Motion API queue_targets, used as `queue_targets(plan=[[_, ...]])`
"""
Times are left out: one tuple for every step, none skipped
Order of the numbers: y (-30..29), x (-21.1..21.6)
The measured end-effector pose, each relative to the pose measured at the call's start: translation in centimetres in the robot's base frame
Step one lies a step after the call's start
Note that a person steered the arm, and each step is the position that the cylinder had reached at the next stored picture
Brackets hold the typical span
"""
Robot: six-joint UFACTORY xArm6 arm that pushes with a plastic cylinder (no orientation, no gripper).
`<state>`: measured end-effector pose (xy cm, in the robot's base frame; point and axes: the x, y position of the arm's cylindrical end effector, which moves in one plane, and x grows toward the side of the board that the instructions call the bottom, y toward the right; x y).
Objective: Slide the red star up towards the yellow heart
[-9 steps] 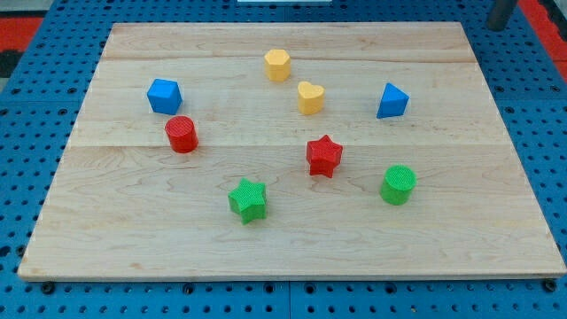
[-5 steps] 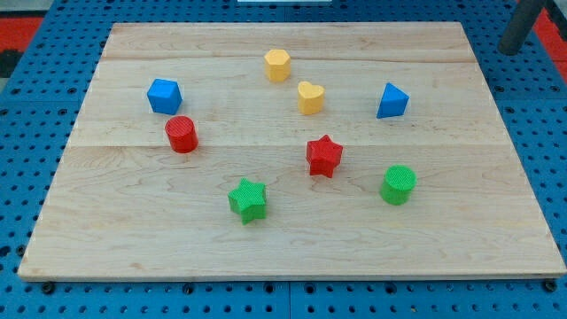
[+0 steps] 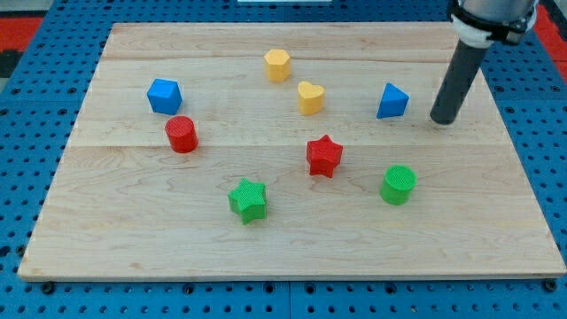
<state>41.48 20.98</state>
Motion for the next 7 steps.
queue_targets(plan=[[0.6,3.5],[-5.0,4.8],[-7.7,6.1],[-10.9,6.7],[-15.4,7.1],[-19.4,7.2],[-22.2,6.7]])
